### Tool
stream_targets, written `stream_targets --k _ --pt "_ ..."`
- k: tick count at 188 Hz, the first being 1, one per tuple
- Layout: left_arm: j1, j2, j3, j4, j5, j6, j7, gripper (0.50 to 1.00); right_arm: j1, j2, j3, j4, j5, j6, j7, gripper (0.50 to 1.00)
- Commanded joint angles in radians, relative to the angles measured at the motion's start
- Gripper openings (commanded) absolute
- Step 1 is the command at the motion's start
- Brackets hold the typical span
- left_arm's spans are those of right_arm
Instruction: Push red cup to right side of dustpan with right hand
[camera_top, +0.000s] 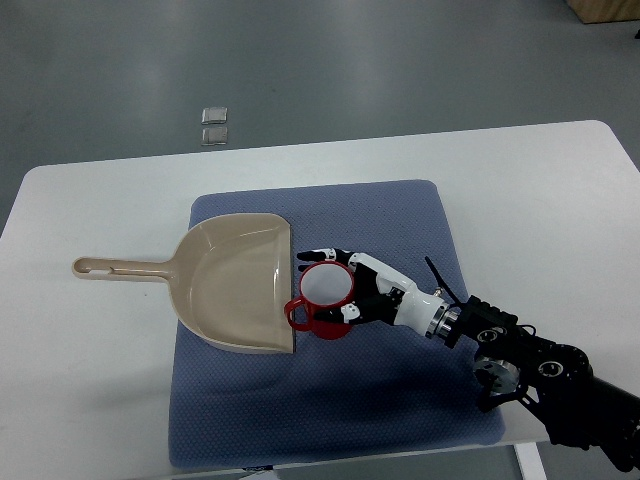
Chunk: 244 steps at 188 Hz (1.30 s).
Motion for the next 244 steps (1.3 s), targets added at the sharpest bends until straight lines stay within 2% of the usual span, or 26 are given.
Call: stream_targets --k 1,83,179,200,223,232,244 --pt "0.000 0.000 0.000 0.000 0.000 0.000 0.000 1.000 0.000 0.002 -0.001 0.002 0.000 0.000 0.000 0.932" --pt "0.000 0.000 -0.002 0.000 0.000 0.000 0.000 1.000 0.022 0.021 0.016 0.000 0.026 0.001 0.000 0.932" --pt "0.000 0.000 -0.002 0.000 0.000 0.000 0.000 1.000 0.085 -0.045 0.030 -0.001 0.167 0.009 0.000 0.934" --pt "0.000 0.000 -0.002 0.000 0.000 0.000 0.000 1.000 0.122 -0.053 0.067 -0.024 0.279 -0.002 0.000 0.932" --pt "0.000 0.000 -0.002 0.000 0.000 0.000 0.000 1.000 0.134 -0.078 0.147 -0.066 0.533 -0.006 0.000 0.934" --pt "0.000 0.000 -0.002 0.000 0.000 0.000 0.000 1.000 0.146 -0.085 0.162 -0.069 0.653 -0.023 -0.068 0.934" --pt "0.000 0.000 0.000 -0.002 0.000 0.000 0.000 1.000 0.155 -0.105 0.157 -0.073 0.756 -0.032 -0.109 0.934"
